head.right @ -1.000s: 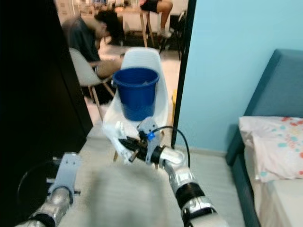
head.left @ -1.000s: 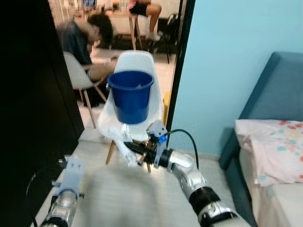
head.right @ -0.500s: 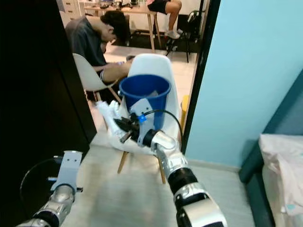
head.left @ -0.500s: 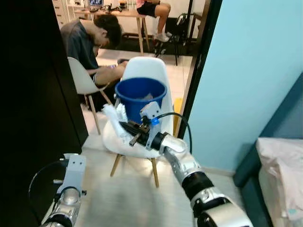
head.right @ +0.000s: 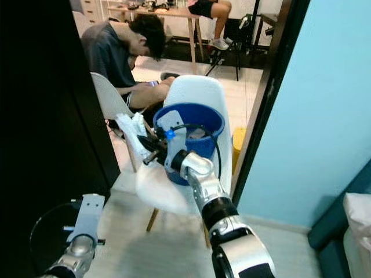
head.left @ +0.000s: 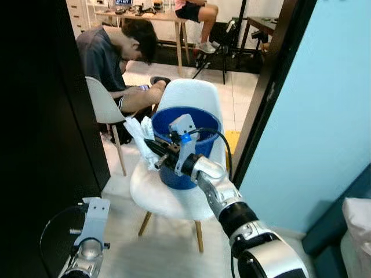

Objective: Clean up the room

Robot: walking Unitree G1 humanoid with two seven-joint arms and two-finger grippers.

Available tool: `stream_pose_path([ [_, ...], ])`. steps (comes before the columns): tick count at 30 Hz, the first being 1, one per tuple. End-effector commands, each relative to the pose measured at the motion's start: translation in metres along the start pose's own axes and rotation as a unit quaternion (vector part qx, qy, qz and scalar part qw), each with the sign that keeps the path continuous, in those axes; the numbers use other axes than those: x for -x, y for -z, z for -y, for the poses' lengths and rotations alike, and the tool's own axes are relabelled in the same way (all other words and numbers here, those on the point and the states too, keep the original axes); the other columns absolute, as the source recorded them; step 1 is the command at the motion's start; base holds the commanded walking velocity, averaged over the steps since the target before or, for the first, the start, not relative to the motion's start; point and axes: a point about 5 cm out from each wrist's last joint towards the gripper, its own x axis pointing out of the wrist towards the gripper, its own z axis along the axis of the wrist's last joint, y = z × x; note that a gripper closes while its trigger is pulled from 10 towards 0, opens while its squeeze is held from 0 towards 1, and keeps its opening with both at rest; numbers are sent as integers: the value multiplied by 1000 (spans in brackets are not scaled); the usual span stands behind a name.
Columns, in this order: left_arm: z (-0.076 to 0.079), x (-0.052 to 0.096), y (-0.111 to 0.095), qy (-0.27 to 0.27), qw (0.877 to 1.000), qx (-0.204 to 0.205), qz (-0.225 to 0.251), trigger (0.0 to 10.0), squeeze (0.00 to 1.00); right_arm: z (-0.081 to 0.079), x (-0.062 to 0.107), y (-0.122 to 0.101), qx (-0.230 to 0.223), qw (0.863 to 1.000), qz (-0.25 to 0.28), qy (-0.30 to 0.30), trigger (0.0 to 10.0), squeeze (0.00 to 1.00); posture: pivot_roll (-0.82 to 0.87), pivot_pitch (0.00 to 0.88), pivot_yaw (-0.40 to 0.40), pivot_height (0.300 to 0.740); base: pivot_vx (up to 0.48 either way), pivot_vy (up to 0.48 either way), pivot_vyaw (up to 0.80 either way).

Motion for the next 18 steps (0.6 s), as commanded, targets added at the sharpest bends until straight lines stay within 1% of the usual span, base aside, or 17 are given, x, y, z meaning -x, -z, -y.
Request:
stream_pose_path([
  [1, -1, 0, 3, 3, 1000, -8, -3, 10000, 0, 9, 2, -3, -3, 1000, -1, 29, 10000, 0, -103, 0, -16, 740, 480, 0, 0],
  [2, -1, 1, 5, 3, 1000, -9, -5, 10000, 0, 12, 2, -4, -1, 999, -3, 42, 10000, 0, -103, 0, -16, 740, 480, 0, 0],
  [3, -1, 1, 5, 3, 1000, -9, -5, 10000, 0, 12, 2, -4, -1, 999, -3, 42, 10000, 0, -103, 0, -16, 740, 480, 0, 0],
  [5, -3, 2, 10, 3, 1000, -18, -13, 10000, 0, 23, 4, 0, 26, 994, -38, 94, 10000, 0, -103, 0, -20, 740, 480, 0, 0],
  [6, -4, 2, 13, 3, 1000, -20, -17, 10000, 0, 25, 5, 5, 37, 992, -57, 110, 10000, 0, -102, 0, -21, 740, 480, 0, 0],
  [9, -4, 3, 16, 3, 1000, -23, -21, 10000, 0, 24, 5, 9, 37, 991, -70, 110, 10000, 0, -101, 0, -21, 740, 480, 0, 0],
  [10, -5, 4, 18, 3, 999, -24, -23, 10000, 0, 21, 5, 13, 45, 991, -83, 99, 10000, 0, -98, 0, -25, 740, 480, 0, 0],
  [11, -5, 4, 18, 3, 999, -24, -23, 10000, 0, 21, 5, 13, 45, 991, -83, 99, 10000, 0, -98, 0, -25, 740, 480, 0, 0],
  [14, -5, 5, 23, 2, 999, -20, -34, 10000, 0, 18, 5, 18, 57, 989, -100, 97, 10000, 0, -96, 0, -29, 740, 331, 0, 0],
  [15, -5, 5, 25, 4, 999, -22, -37, 10000, 0, 21, 6, 20, 66, 986, -110, 108, 10000, 0, -96, 0, -30, 740, 255, 0, 0],
  [18, -4, 7, 28, 8, 999, -26, -41, 10000, 0, 35, 12, 21, 86, 974, -134, 162, 10000, 0, -96, 0, -32, 740, 0, 0, 0],
])
